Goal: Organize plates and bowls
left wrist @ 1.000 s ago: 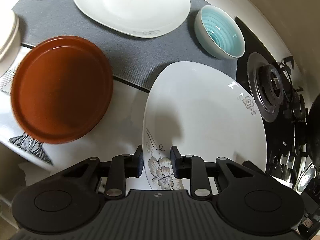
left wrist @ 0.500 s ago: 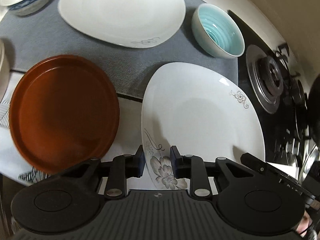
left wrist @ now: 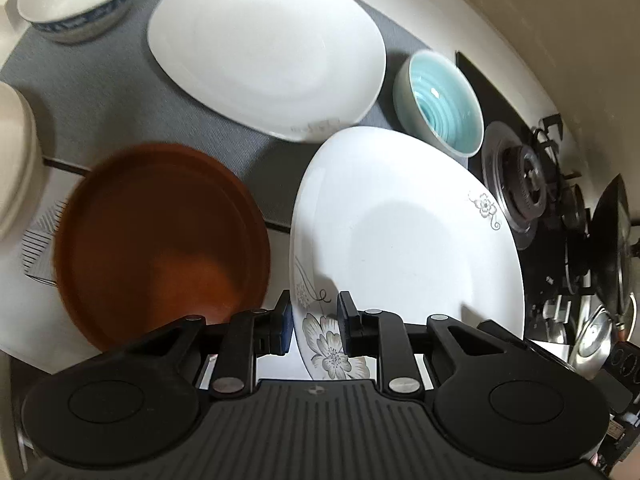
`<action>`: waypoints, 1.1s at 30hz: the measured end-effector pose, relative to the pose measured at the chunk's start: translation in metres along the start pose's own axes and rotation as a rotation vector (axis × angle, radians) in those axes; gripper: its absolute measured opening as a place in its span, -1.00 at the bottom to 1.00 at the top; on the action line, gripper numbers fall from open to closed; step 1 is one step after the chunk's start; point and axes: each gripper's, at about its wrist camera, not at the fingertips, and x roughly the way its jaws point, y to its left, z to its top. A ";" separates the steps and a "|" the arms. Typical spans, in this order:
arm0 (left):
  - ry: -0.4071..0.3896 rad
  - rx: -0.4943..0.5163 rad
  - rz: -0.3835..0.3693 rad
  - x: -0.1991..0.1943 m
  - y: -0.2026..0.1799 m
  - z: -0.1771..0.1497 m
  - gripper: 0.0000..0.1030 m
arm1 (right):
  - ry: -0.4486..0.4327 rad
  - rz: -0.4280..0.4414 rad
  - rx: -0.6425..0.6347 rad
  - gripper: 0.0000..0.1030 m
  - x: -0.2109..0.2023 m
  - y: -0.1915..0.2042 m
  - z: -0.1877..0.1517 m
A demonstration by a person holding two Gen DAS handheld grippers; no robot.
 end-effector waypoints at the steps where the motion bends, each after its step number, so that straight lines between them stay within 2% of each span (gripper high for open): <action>1: 0.002 0.001 -0.002 -0.003 -0.001 0.004 -0.53 | -0.005 0.000 -0.006 -0.58 0.000 0.005 0.003; 6: -0.038 0.056 -0.011 -0.028 0.005 0.017 -0.53 | -0.029 0.006 -0.029 -0.58 0.008 0.030 0.015; 12: -0.049 0.057 -0.013 -0.041 0.033 0.042 -0.52 | -0.043 -0.008 -0.049 -0.59 0.035 0.062 0.026; 21: -0.004 0.068 -0.016 -0.034 0.085 0.093 -0.52 | -0.023 -0.074 -0.035 -0.59 0.095 0.092 0.033; 28: 0.027 0.159 -0.030 -0.023 0.096 0.119 -0.52 | -0.035 -0.153 0.010 -0.58 0.124 0.099 0.037; 33: 0.031 0.171 -0.015 -0.019 0.097 0.135 -0.53 | -0.052 -0.179 0.051 -0.58 0.136 0.101 0.040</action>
